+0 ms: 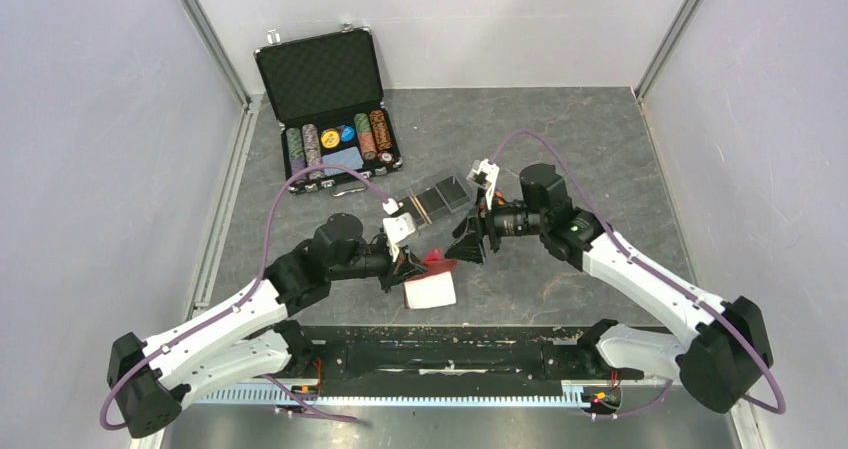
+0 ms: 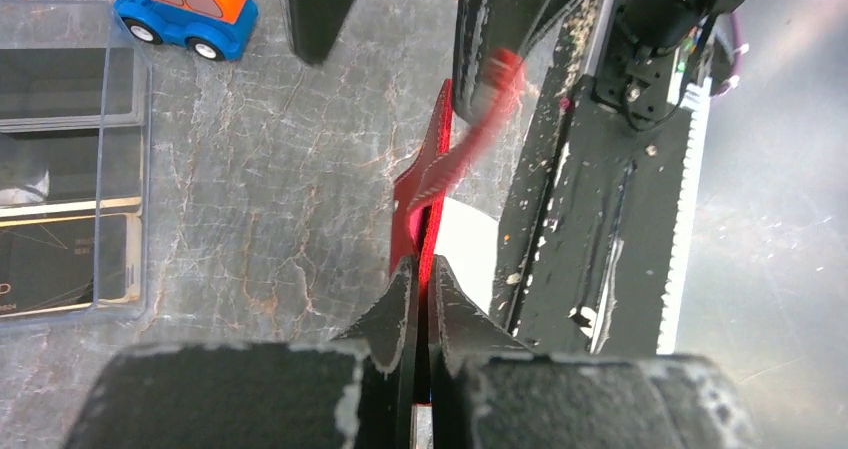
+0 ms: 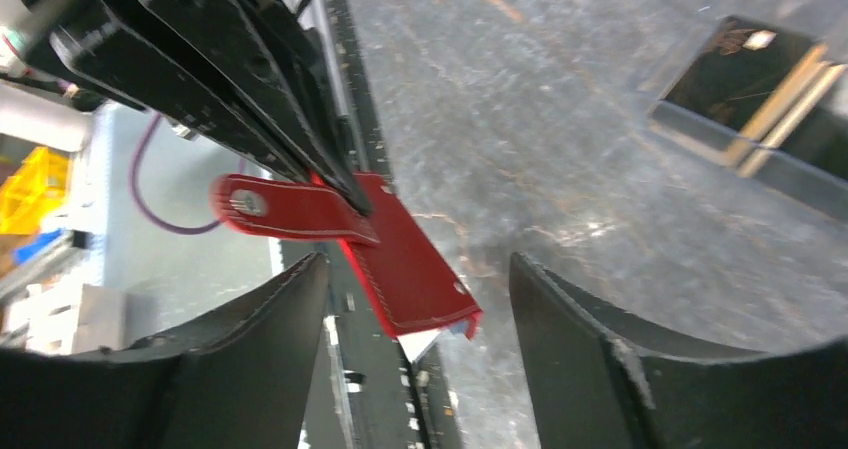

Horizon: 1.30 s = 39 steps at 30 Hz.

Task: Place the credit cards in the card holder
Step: Open the card holder at the center of the board.

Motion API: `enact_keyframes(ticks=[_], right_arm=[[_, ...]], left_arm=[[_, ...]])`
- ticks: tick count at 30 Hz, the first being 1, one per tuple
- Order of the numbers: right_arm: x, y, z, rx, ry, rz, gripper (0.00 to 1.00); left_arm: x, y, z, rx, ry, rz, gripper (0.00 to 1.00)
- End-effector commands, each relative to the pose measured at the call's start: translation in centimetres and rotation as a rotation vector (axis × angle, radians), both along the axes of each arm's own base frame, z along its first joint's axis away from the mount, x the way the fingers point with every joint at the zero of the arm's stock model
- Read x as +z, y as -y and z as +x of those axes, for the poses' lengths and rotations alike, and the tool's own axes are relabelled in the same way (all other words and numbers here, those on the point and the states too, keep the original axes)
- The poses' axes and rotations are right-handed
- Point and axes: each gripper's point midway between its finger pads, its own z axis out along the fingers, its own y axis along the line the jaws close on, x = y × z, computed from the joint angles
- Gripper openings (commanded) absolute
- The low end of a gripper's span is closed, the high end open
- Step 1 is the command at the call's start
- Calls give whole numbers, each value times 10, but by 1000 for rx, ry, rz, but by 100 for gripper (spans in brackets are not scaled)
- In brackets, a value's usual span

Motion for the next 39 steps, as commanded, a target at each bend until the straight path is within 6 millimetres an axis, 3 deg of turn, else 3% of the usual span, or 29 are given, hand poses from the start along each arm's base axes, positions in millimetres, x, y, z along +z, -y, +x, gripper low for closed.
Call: enact_keyframes(ticks=[1, 3, 5, 12, 14, 16, 19, 20, 21, 23, 24, 26, 30, 34, 39], right_arm=[[12, 21, 12, -74, 166, -25, 78], [16, 21, 7, -45, 190, -5, 88], [22, 17, -1, 2, 193, 37, 93], [23, 8, -35, 181, 113, 176, 93], [24, 7, -43, 211, 73, 220, 84], [23, 6, -43, 212, 62, 232, 64], [21, 4, -40, 208, 47, 227, 23], [20, 4, -38, 192, 48, 223, 9], [20, 4, -36, 179, 50, 219, 0], [21, 5, -27, 127, 69, 211, 0], [21, 5, -22, 97, 79, 207, 0], [22, 8, -11, 34, 93, 196, 0], [12, 18, 14, -117, 80, 157, 0], [2, 30, 34, -240, 31, 140, 0], [-1, 36, 38, -275, -7, 161, 0]], left_arm=[[41, 7, -5, 40, -61, -143, 2], [49, 8, -5, 57, -91, -179, 2], [58, 12, -8, 55, -118, -224, 2], [83, 23, -12, 56, -225, -331, 2], [92, 27, -10, 59, -240, -371, 2], [92, 30, -8, 65, -257, -375, 2], [89, 33, -7, 69, -283, -367, 2], [88, 33, -7, 72, -288, -366, 5], [87, 33, -6, 77, -289, -365, 15], [81, 29, 0, 130, -296, -347, 49], [80, 27, 4, 156, -291, -343, 61], [70, 18, 9, 225, -292, -299, 98], [62, -8, 25, 416, -284, -294, 100], [36, -35, 35, 625, -362, -225, 100], [1, -48, 33, 760, -486, -130, 100]])
